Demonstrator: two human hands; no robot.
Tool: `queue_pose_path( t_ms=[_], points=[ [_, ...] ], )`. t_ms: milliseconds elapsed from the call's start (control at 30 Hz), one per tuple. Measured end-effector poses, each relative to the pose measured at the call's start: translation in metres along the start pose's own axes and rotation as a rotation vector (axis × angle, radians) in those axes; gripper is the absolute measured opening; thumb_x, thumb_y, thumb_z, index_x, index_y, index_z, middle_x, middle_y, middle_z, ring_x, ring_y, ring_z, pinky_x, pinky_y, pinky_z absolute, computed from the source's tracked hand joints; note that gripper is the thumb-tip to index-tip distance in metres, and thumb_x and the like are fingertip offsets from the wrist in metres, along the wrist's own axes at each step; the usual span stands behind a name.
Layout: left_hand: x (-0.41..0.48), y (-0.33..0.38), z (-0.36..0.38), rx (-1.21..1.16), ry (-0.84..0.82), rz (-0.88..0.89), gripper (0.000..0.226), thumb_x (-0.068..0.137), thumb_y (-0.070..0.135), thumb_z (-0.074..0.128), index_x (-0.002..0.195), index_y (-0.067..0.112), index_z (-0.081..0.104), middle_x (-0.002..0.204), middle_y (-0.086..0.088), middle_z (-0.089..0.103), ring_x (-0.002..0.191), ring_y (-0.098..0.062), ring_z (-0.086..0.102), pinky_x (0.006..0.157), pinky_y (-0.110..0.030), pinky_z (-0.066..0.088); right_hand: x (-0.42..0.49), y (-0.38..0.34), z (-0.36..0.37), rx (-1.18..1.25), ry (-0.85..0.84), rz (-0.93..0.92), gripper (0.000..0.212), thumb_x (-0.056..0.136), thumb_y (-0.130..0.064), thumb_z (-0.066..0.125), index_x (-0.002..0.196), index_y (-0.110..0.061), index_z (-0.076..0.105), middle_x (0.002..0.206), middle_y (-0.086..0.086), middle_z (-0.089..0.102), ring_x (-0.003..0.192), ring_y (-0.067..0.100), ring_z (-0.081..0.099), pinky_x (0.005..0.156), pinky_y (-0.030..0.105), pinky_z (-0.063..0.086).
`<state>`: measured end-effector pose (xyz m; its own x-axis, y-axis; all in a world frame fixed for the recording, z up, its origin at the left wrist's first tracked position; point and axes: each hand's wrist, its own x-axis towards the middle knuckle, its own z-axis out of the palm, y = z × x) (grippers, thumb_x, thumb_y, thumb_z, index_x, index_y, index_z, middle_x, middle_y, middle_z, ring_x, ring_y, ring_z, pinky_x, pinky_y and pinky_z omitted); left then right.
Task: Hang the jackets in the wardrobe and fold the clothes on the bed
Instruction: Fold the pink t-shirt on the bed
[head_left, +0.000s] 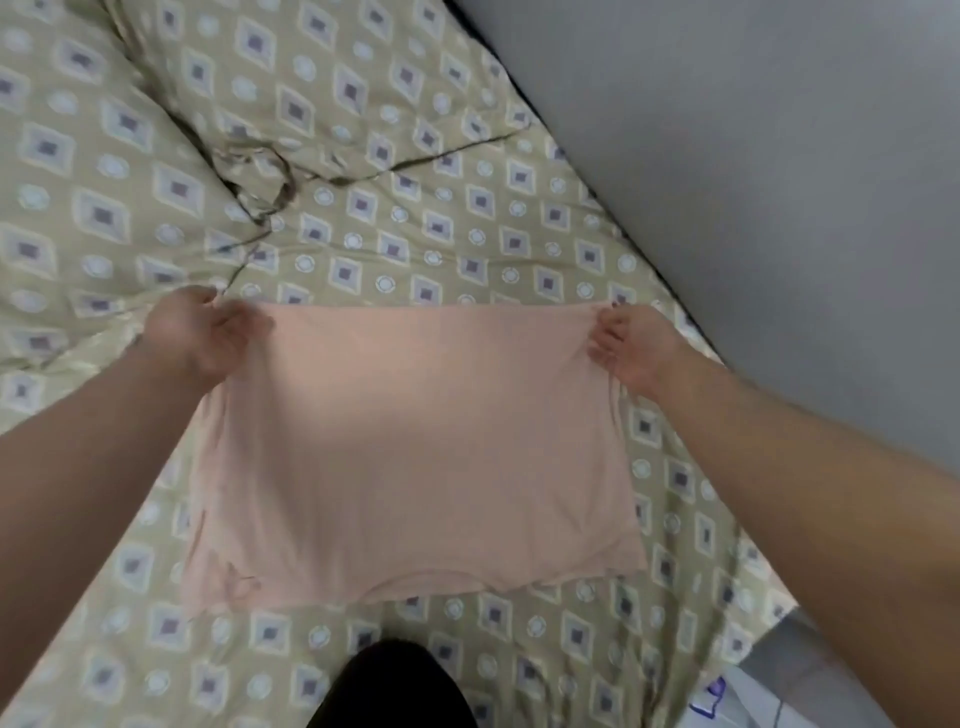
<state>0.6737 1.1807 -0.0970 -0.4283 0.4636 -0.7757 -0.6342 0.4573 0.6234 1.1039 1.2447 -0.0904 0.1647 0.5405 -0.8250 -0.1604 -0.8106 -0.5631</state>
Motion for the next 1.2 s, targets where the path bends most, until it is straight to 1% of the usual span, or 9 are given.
queue_pose_path(
  t_ms=[100,200,300,467,633,700,833,1133,1200],
  points=[
    [-0.011,-0.042,-0.003,0.648,-0.012,0.488,0.057,0.097,0.021,0.047,0.151,0.013,0.031,0.099,0.006,0.056,0.087,-0.021,0.055,0.080,-0.034,0.048,0.004,0.032,-0.006,-0.417,0.167,-0.202,0.048,0.087,-0.009,0.057,0.134,-0.019,0.053,0.111,0.006,0.061,0.096,0.022,0.062,0.084,0.033,0.051],
    [-0.033,-0.109,-0.007,1.432,-0.325,0.948,0.067,0.092,0.040,0.046,0.147,0.003,0.043,0.142,-0.020,0.052,0.130,-0.036,0.050,0.112,-0.046,0.035,-0.009,0.089,-0.028,-0.757,0.309,-0.375,0.028,0.084,-0.022,0.066,0.109,-0.013,0.059,0.108,0.008,0.062,0.098,0.028,0.061,0.080,0.029,0.043],
    [-0.052,-0.175,0.002,1.777,-0.539,0.995,0.073,0.090,0.046,0.034,0.137,-0.007,0.052,0.145,-0.034,0.042,0.134,-0.050,0.042,0.111,-0.057,0.031,-0.025,0.142,-0.053,-0.702,0.381,-0.209,0.040,0.079,-0.043,0.071,0.104,-0.018,0.050,0.103,0.002,0.060,0.096,0.027,0.060,0.075,0.030,0.040],
    [-0.062,-0.229,0.022,1.844,-0.211,0.897,0.081,0.089,0.053,0.032,0.148,-0.002,0.036,0.153,-0.032,0.031,0.143,-0.047,0.029,0.115,-0.057,0.019,-0.029,0.177,-0.081,-0.779,0.316,-0.032,0.064,0.074,-0.061,0.065,0.117,-0.015,0.067,0.114,0.004,0.070,0.101,0.027,0.066,0.085,0.033,0.051],
    [-0.049,-0.242,0.025,1.874,-0.045,0.917,0.084,0.084,0.053,0.031,0.152,0.004,0.029,0.159,-0.025,0.024,0.148,-0.040,0.019,0.119,-0.035,-0.012,-0.011,0.171,-0.115,-0.591,0.065,0.019,0.036,0.072,-0.047,0.082,0.091,-0.017,0.071,0.093,-0.001,0.073,0.080,0.014,0.068,0.066,0.020,0.052],
    [-0.047,-0.246,0.025,1.876,-0.007,0.938,0.084,0.083,0.052,0.033,0.152,0.005,0.028,0.159,-0.024,0.024,0.148,-0.039,0.019,0.114,-0.028,-0.021,-0.006,0.181,-0.118,-0.515,0.015,0.020,0.030,0.072,-0.041,0.084,0.088,-0.019,0.072,0.093,0.001,0.075,0.080,0.014,0.071,0.071,0.024,0.056],
    [-0.046,-0.245,0.025,1.884,0.026,0.937,0.085,0.081,0.052,0.034,0.152,0.006,0.026,0.160,-0.024,0.023,0.149,-0.038,0.017,0.114,-0.027,-0.021,0.002,0.186,-0.115,-0.386,0.031,0.008,0.030,0.073,-0.039,0.085,0.086,-0.014,0.074,0.093,0.006,0.077,0.085,0.021,0.073,0.079,0.031,0.059],
    [-0.044,-0.247,0.027,1.912,0.035,0.921,0.083,0.083,0.051,0.032,0.153,0.006,0.023,0.160,-0.024,0.021,0.149,-0.037,0.016,0.114,-0.027,-0.020,0.012,0.182,-0.114,-0.355,0.059,0.064,0.055,0.064,-0.071,0.075,0.087,-0.021,0.070,0.092,-0.004,0.072,0.088,0.018,0.067,0.079,0.028,0.052],
    [-0.042,-0.248,0.026,1.909,0.040,0.935,0.082,0.084,0.050,0.032,0.153,0.006,0.023,0.160,-0.024,0.022,0.149,-0.037,0.016,0.115,-0.027,-0.019,0.012,0.183,-0.115,-0.380,0.068,0.059,0.067,0.062,-0.074,0.073,0.096,-0.017,0.073,0.095,0.000,0.073,0.091,0.021,0.068,0.088,0.033,0.053]
  ],
)
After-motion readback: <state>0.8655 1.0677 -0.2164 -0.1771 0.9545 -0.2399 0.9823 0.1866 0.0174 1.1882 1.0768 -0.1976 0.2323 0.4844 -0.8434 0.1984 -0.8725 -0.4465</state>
